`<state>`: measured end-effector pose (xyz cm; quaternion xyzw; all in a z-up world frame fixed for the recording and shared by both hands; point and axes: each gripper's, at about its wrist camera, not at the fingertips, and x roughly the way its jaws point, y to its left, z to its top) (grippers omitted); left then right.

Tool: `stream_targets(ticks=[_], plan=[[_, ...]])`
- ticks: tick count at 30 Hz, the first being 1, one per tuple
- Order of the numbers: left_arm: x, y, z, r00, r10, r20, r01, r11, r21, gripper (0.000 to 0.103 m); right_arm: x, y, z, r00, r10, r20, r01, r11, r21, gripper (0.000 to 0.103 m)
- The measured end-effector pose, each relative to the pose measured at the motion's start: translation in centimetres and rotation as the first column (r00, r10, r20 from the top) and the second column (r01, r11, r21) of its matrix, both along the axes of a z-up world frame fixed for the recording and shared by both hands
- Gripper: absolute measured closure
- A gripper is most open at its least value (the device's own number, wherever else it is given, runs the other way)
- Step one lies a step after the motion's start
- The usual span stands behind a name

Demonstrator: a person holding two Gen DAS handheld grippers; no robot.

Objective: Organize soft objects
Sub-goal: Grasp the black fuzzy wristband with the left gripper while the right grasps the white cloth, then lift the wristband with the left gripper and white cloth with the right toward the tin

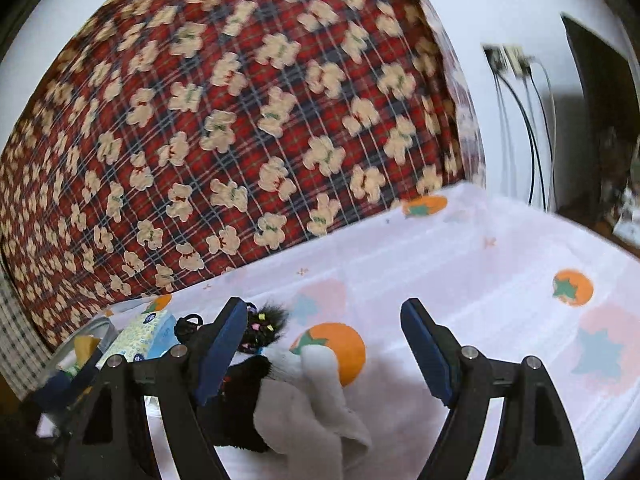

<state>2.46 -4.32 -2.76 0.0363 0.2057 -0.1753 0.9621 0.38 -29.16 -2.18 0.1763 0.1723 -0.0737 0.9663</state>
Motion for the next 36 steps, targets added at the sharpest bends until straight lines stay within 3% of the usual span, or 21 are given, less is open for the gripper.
stream_targets(ticks=[5, 10, 15, 19, 21, 23, 24, 26, 27, 30, 33, 36], plan=[[1.6, -3.6, -0.9, 0.988, -0.096, -0.119, 0.101, 0.994, 0.045, 0.000, 0.1, -1.7, -0.9, 1.000, -0.011, -0.027, 0.013, 0.996, 0.089, 0.022], [4.0, -6.0, -2.3, 0.960, -0.118, -0.254, 0.126, 0.992, 0.015, 0.000, -0.1, -2.2, -0.9, 0.999, -0.028, -0.020, 0.030, 0.995, 0.099, 0.022], [6.2, -8.3, -3.7, 0.921, -0.114, -0.371, 0.126, 0.992, 0.006, 0.000, -0.7, -3.0, -0.7, 0.998, -0.066, 0.005, 0.065, 0.993, 0.103, 0.022], [7.7, -10.1, -5.3, 0.869, -0.127, -0.478, 0.156, 0.988, 0.022, 0.001, -0.6, -3.6, -0.9, 0.998, -0.067, -0.006, 0.067, 0.989, 0.134, 0.022], [7.6, -10.5, -5.3, 0.872, -0.113, -0.475, 0.147, 0.988, 0.036, 0.005, -0.6, -3.7, -1.0, 0.998, -0.060, -0.009, 0.060, 0.987, 0.151, 0.022], [7.3, -10.7, -5.2, 0.881, -0.096, -0.464, 0.138, 0.989, 0.057, 0.031, -0.5, -3.6, -1.0, 0.998, -0.054, -0.010, 0.055, 0.987, 0.154, 0.022], [7.2, -10.6, -5.0, 0.884, -0.097, -0.457, 0.137, 0.989, 0.057, 0.037, -0.5, -3.5, -1.0, 0.999, -0.051, -0.008, 0.052, 0.987, 0.152, 0.022], [7.0, -10.3, -4.9, 0.882, -0.126, -0.453, 0.154, 0.988, 0.024, 0.064, -0.5, -3.3, -0.9, 0.999, -0.048, -0.006, 0.048, 0.989, 0.142, 0.022], [7.0, -10.0, -4.8, 0.880, -0.134, -0.456, 0.152, 0.988, 0.003, 0.069, -0.5, -3.2, -0.9, 0.999, -0.045, -0.006, 0.045, 0.989, 0.138, 0.022], [7.5, -8.7, -4.7, 0.876, -0.148, -0.459, 0.130, 0.989, -0.069, 0.074, -0.4, -3.0, -0.9, 1.000, -0.028, -0.011, 0.029, 0.990, 0.134, 0.022], [7.1, -7.3, -3.8, 0.900, -0.135, -0.414, 0.088, 0.988, -0.130, 0.074, -0.1, -2.9, -1.1, 1.000, -0.014, -0.025, 0.017, 0.990, 0.138, 0.022], [5.3, -5.6, -2.5, 0.943, -0.115, -0.312, 0.059, 0.981, -0.182, 0.074, 0.5, -2.5, -1.3, 0.998, 0.007, -0.058, 0.000, 0.992, 0.125, 0.022]])
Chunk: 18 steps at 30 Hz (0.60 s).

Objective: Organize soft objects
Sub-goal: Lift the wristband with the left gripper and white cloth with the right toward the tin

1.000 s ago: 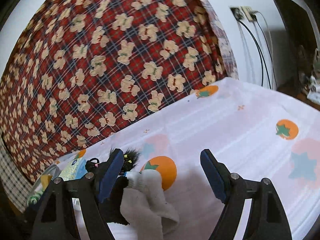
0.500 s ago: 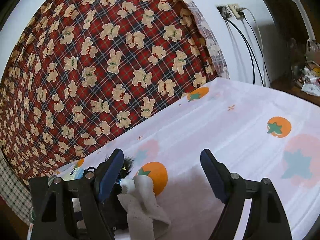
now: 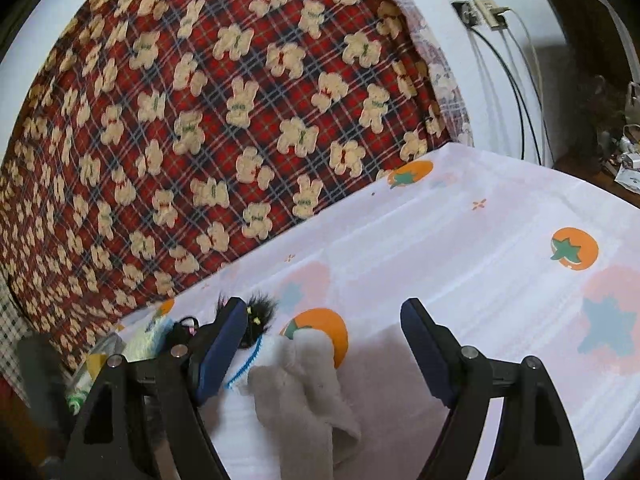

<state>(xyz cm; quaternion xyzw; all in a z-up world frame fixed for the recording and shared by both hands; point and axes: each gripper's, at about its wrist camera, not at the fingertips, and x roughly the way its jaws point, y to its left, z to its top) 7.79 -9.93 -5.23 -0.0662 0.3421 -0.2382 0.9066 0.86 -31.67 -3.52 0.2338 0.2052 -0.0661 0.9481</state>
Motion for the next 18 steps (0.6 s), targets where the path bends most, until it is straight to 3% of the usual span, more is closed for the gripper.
stream_targets(ticks=[5, 14, 18], plan=[[-2.9, 2.5, 1.4, 0.990, 0.063, 0.127, -0.059, 0.998, -0.039, 0.074, 1.3, 1.3, -0.2, 0.996, 0.069, -0.056, -0.072, 0.996, -0.048, 0.022], [-4.7, 5.7, 2.1, 0.976, 0.119, 0.184, -0.108, 0.992, -0.068, 0.074, 4.2, 2.8, -1.7, 0.965, 0.130, -0.227, -0.150, 0.986, -0.073, 0.022], [-5.1, 6.6, 2.4, 0.974, 0.127, 0.188, -0.114, 0.991, -0.074, 0.074, 5.1, 3.7, -2.6, 0.935, 0.171, -0.311, -0.205, 0.975, -0.081, 0.035]])
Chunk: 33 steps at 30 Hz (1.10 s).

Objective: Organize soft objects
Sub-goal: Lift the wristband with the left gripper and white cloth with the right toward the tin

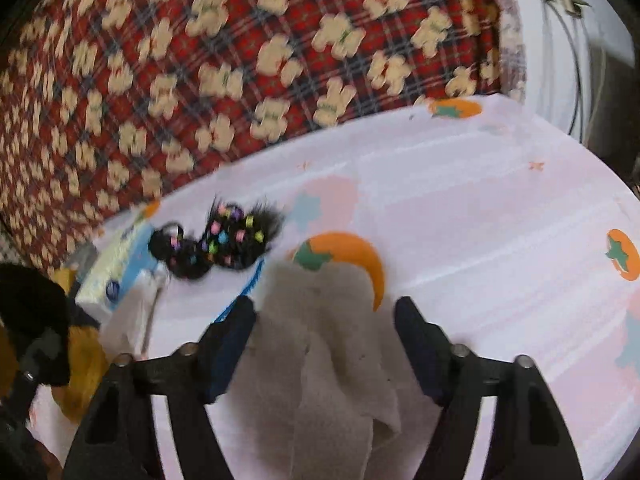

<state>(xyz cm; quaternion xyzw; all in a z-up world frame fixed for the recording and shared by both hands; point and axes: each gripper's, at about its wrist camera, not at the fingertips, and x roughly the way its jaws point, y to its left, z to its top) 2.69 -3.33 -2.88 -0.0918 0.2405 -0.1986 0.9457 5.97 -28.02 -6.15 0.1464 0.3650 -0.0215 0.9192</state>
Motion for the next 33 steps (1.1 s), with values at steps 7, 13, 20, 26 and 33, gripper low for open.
stream_targets(ticks=[7, 13, 20, 26, 33], plan=[[0.0, 0.9, -0.2, 1.000, 0.000, -0.006, 0.000, 1.000, -0.003, 0.074, -0.1, 1.0, -0.4, 0.999, 0.023, -0.047, -0.025, 0.998, -0.055, 0.057], [-0.1, 1.6, -0.3, 1.000, -0.006, -0.002, 0.006, 1.000, -0.009, 0.074, -2.0, 1.7, 1.4, 0.997, 0.005, 0.081, 0.004, 0.993, -0.115, 0.071], [-0.4, 2.7, 0.0, 0.999, 0.000, 0.033, 0.000, 1.000, -0.002, 0.074, -5.3, 3.6, 3.7, 0.959, -0.022, 0.283, 0.054, 0.993, -0.107, 0.071], [-0.9, 4.5, 0.2, 0.998, 0.019, 0.055, -0.019, 1.000, -0.001, 0.074, -7.6, 7.7, 4.6, 0.929, -0.001, 0.370, 0.033, 0.996, -0.079, 0.071], [-1.4, 7.4, 0.7, 0.994, 0.064, 0.085, -0.064, 0.998, -0.006, 0.074, -9.0, 12.9, 5.7, 0.905, 0.079, 0.418, -0.055, 0.996, -0.071, 0.071]])
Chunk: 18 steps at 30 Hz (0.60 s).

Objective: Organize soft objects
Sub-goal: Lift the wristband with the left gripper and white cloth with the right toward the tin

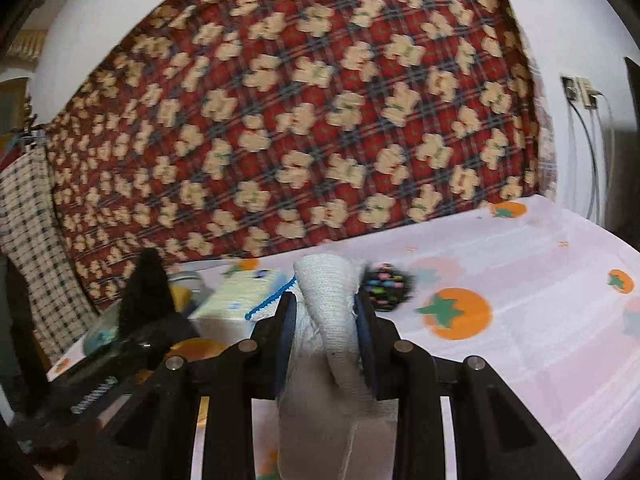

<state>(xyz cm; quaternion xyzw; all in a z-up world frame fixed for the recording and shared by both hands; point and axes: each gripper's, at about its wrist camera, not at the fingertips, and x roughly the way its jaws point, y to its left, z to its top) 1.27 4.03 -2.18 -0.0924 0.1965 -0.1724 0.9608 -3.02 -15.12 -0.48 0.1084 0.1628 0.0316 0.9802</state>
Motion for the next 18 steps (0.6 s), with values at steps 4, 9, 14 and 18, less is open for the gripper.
stream_targets(ticks=[4, 9, 14, 18], plan=[[-0.3, 1.8, 0.2, 1.000, 0.022, 0.013, -0.022, 1.000, -0.009, 0.074, 0.1, 2.5, 0.5, 0.999, 0.047, 0.005, -0.047, 0.999, -0.005, 0.071], [-0.5, 4.7, 0.4, 0.997, 0.075, 0.023, -0.075, 0.997, -0.030, 0.074, 0.5, 5.4, 0.8, 0.994, 0.108, 0.005, -0.108, 0.994, 0.014, 0.071], [-0.4, 7.6, 0.5, 0.991, 0.131, 0.026, -0.129, 0.990, -0.047, 0.074, 0.9, 8.6, 1.5, 0.986, 0.167, 0.026, -0.167, 0.986, 0.002, 0.071], [-0.4, 9.7, 0.6, 0.984, 0.175, 0.034, -0.173, 0.984, -0.047, 0.074, 1.4, 11.1, 2.1, 0.976, 0.213, 0.046, -0.212, 0.977, -0.010, 0.071]])
